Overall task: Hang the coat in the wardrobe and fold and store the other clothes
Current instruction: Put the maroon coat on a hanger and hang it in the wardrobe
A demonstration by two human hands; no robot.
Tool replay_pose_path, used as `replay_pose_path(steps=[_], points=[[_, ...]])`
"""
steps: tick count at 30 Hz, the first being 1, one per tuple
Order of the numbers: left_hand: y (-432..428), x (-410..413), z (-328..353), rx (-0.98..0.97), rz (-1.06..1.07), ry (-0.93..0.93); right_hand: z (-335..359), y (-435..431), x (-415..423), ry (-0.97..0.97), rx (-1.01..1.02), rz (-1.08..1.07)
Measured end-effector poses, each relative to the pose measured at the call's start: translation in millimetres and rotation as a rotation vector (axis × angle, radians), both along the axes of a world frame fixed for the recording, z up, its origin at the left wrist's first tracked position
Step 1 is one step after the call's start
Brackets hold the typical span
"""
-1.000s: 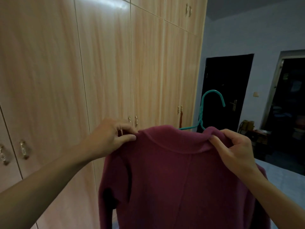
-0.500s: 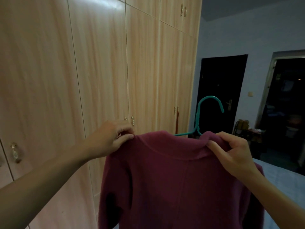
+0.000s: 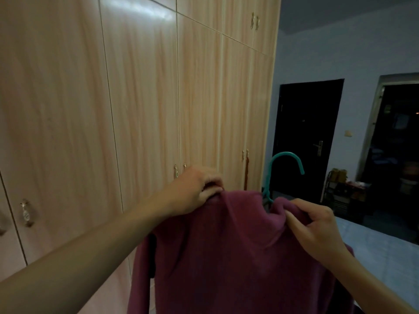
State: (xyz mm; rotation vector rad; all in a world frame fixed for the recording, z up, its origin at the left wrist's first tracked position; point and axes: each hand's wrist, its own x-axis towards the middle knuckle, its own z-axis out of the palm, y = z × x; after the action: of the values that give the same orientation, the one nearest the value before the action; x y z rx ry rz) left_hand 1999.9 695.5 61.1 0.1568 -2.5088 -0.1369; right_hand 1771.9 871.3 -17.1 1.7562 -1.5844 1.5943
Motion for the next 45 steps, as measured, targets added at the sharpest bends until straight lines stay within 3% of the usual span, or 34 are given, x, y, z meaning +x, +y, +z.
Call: replay_pose_path(steps=[6, 14, 19, 23, 32, 45], points=[[-20, 21, -5, 0.264, 0.075, -0.153, -3, 2, -3, -0.085, -0.013, -0.004], [-5, 56, -13, 0.372, 0.089, -0.089, 1, -7, -1, -0.089, 0.020, -0.130], [9, 61, -26, 0.453, 0.184, 0.078, 7, -19, 15, -0.097, 0.010, -0.098], [13, 63, -29, 0.268, 0.249, 0.085, 10, -31, 36, -0.113, 0.005, -0.038], [-21, 115, -52, 0.115, 0.385, 0.105, 6, -81, 104, -0.114, 0.055, 0.057], [-76, 239, -66, 0.040, 0.562, 0.132, 10, -195, 244, -0.006, 0.164, 0.313]])
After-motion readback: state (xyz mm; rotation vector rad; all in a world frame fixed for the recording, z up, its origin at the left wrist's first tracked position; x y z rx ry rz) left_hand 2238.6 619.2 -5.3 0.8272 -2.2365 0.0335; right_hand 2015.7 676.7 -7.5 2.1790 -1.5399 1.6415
